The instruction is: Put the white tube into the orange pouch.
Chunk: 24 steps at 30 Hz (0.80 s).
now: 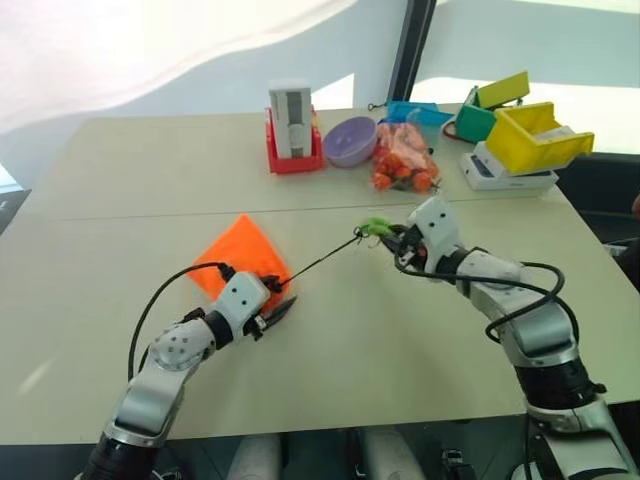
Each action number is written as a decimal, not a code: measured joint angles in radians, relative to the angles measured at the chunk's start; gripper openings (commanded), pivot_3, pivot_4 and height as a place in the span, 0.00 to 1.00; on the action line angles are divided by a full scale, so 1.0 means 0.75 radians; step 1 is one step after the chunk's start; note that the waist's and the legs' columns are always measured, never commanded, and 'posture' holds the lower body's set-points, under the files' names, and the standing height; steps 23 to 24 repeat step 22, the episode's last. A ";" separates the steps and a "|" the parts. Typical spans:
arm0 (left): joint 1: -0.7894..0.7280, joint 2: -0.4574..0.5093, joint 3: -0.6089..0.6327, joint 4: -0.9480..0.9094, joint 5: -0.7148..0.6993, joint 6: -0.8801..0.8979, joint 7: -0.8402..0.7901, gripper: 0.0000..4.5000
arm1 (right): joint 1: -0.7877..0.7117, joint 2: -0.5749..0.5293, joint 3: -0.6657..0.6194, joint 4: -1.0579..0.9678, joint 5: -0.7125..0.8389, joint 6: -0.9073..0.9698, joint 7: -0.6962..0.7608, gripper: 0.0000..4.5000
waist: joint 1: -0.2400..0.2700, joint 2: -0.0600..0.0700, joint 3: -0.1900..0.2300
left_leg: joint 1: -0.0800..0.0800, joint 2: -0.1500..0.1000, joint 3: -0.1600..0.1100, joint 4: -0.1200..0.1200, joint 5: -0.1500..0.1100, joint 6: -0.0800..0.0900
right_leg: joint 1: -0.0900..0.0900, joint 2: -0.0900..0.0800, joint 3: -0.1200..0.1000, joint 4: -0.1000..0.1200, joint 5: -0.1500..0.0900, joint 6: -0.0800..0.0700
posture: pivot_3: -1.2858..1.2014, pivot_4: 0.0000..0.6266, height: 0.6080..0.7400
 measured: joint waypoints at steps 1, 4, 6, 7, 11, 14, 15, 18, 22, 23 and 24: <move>0.014 0.013 0.037 -0.021 -0.067 0.037 -0.031 0.81 | 0.039 -0.026 0.014 -0.009 -0.005 -0.034 0.037 0.68 | 0.000 0.000 0.000 | 0.000 0.001 0.000 0.000 0.000 0.000 | 0.000 0.000 0.000 0.000 0.000 0.000 | 0.52 0.24 1.00; 0.024 0.050 0.157 -0.044 -0.228 0.134 -0.082 0.81 | 0.135 -0.050 0.019 -0.016 -0.007 -0.143 0.126 0.68 | 0.000 0.000 0.000 | 0.000 0.000 0.000 0.000 0.000 0.000 | 0.000 0.001 0.000 0.000 0.000 0.000 | 0.52 0.24 1.00; 0.033 0.081 0.258 -0.046 -0.337 0.209 -0.096 0.81 | 0.190 -0.063 0.006 -0.024 0.001 -0.206 0.172 0.68 | -0.005 0.000 0.000 | 0.002 0.001 0.000 0.000 0.000 0.000 | 0.001 0.001 0.000 0.001 0.000 0.000 | 0.52 0.24 1.00; 0.046 0.101 0.316 -0.046 -0.392 0.246 -0.102 0.81 | 0.218 -0.064 -0.015 -0.024 0.007 -0.237 0.190 0.68 | -0.005 0.000 0.000 | 0.002 0.001 0.000 0.000 0.000 0.000 | 0.001 0.001 0.001 0.001 0.000 0.000 | 0.52 0.24 1.00; 0.110 0.152 0.474 -0.024 -0.477 0.294 -0.103 0.81 | 0.305 -0.059 -0.121 0.000 0.045 -0.329 0.218 0.68 | -0.001 0.000 0.000 | 0.004 0.000 0.000 0.000 0.000 0.000 | 0.003 0.001 0.001 0.000 0.000 0.000 | 0.52 0.24 1.00; 0.159 0.153 0.585 0.112 -0.439 0.212 -0.065 0.81 | 0.373 -0.040 -0.244 0.063 0.092 -0.412 0.222 0.68 | 0.002 0.000 0.000 | 0.009 0.000 0.001 -0.001 0.000 0.000 | 0.008 0.000 0.001 -0.001 0.000 -0.001 | 0.52 0.24 1.00; 0.174 0.153 0.612 0.166 -0.413 0.179 -0.047 0.81 | 0.392 -0.039 -0.277 0.086 0.101 -0.429 0.224 0.68 | 0.002 0.000 0.000 | 0.011 0.000 0.001 -0.001 0.000 0.000 | 0.009 0.000 0.002 -0.001 0.000 -0.001 | 0.52 0.24 1.00; 0.206 0.144 0.652 0.268 -0.347 0.085 -0.012 0.81 | 0.427 -0.034 -0.340 0.121 0.138 -0.458 0.243 0.68 | 0.001 -0.001 0.000 | 0.013 0.000 0.001 -0.001 0.000 0.000 | 0.011 0.000 0.002 -0.001 0.000 -0.001 | 0.52 0.24 1.00; 0.211 0.119 0.648 0.288 -0.330 0.029 -0.001 0.81 | 0.431 -0.031 -0.346 0.124 0.150 -0.484 0.264 0.68 | 0.002 -0.001 0.000 | 0.014 0.002 0.001 -0.001 0.000 0.000 | 0.012 0.000 0.003 -0.001 0.000 -0.001 | 0.52 0.24 1.00; 0.211 0.119 0.648 0.288 -0.330 0.029 -0.001 0.81 | 0.431 -0.031 -0.346 0.124 0.150 -0.484 0.264 0.68 | 0.002 -0.001 0.000 | 0.014 0.002 0.001 -0.001 0.000 0.000 | 0.012 0.000 0.003 -0.001 0.000 -0.001 | 0.52 0.24 1.00; 0.211 0.119 0.648 0.288 -0.330 0.029 -0.001 0.81 | 0.431 -0.031 -0.346 0.124 0.150 -0.484 0.264 0.68 | 0.002 -0.001 0.000 | 0.014 0.002 0.001 -0.001 0.000 0.000 | 0.012 0.000 0.003 -0.001 0.000 -0.001 | 0.52 0.24 1.00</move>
